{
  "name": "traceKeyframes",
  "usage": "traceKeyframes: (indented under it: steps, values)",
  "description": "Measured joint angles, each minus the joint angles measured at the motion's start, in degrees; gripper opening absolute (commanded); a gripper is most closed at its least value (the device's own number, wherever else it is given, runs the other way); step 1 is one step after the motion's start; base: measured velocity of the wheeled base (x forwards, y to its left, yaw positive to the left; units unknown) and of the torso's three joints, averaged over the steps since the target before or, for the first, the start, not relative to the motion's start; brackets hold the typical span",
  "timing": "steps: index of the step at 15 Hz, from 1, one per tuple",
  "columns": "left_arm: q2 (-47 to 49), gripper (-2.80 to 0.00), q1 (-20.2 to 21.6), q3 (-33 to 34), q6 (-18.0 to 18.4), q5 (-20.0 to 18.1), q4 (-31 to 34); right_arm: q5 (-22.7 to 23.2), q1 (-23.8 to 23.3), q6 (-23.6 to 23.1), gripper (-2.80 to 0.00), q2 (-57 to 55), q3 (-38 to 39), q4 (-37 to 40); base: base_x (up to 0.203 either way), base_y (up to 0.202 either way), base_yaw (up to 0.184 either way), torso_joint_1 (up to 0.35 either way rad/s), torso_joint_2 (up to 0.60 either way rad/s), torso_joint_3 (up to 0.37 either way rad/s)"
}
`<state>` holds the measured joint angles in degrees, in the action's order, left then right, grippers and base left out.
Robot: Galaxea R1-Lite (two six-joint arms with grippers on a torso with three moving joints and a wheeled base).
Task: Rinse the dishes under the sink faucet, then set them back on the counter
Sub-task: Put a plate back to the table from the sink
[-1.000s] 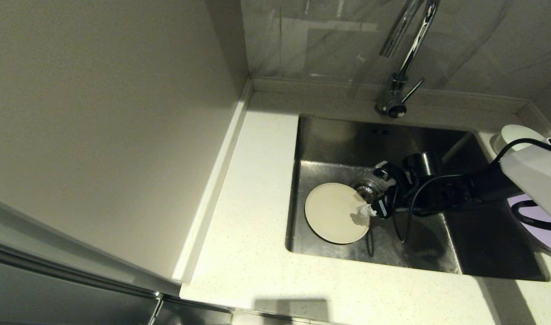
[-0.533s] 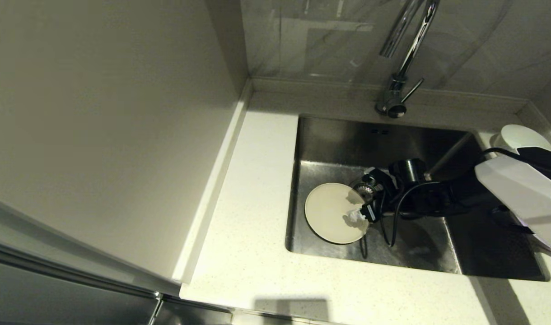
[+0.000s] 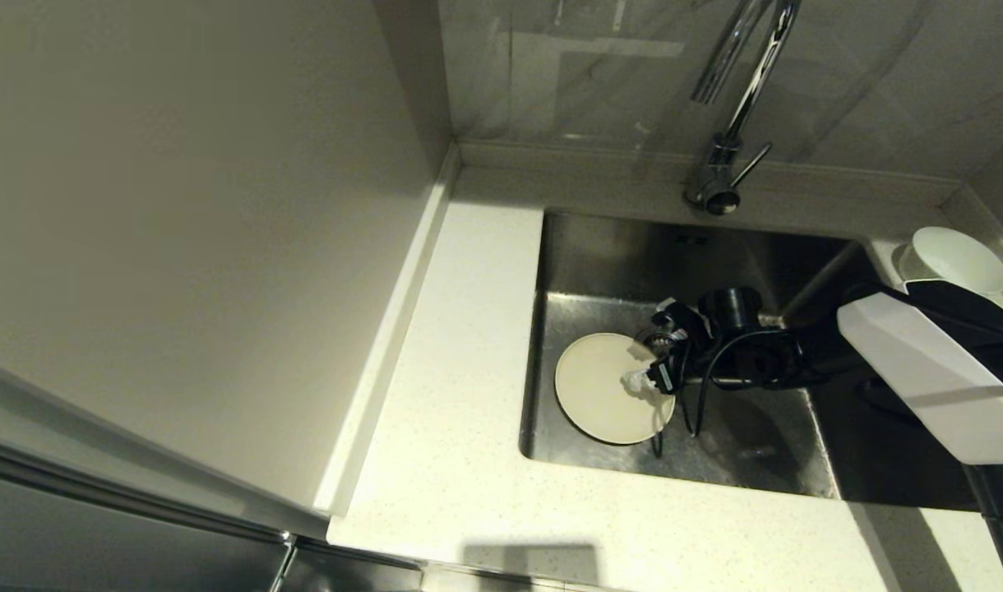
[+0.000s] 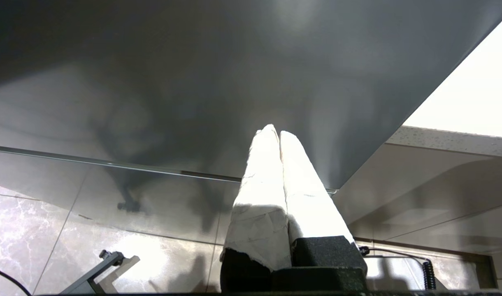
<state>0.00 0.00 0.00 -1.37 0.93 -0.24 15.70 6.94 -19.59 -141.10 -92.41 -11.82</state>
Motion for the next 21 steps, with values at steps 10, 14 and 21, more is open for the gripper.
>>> traceKeyframes:
  steps: [10, 14, 21]
  values:
    - [0.0, -2.8, 0.0, 0.0, 0.0, 0.0, 0.0, -0.5, -0.6, -0.4, -2.8, -1.8, -2.1, -0.6, 0.0, 0.0, 0.0, 0.0, 0.0, 0.0]
    - [0.0, -2.8, 0.0, 0.0, 0.0, 0.0, 0.0, -0.5, -0.8, -0.4, -2.8, -1.4, -1.8, -2.6, 0.0, 0.0, 0.0, 0.0, 0.0, 0.0]
    - [0.0, -2.8, 0.0, 0.0, 0.0, 0.0, 0.0, -0.5, -1.0, -0.4, -2.8, 0.3, -0.5, -2.6, 0.0, 0.0, 0.0, 0.0, 0.0, 0.0]
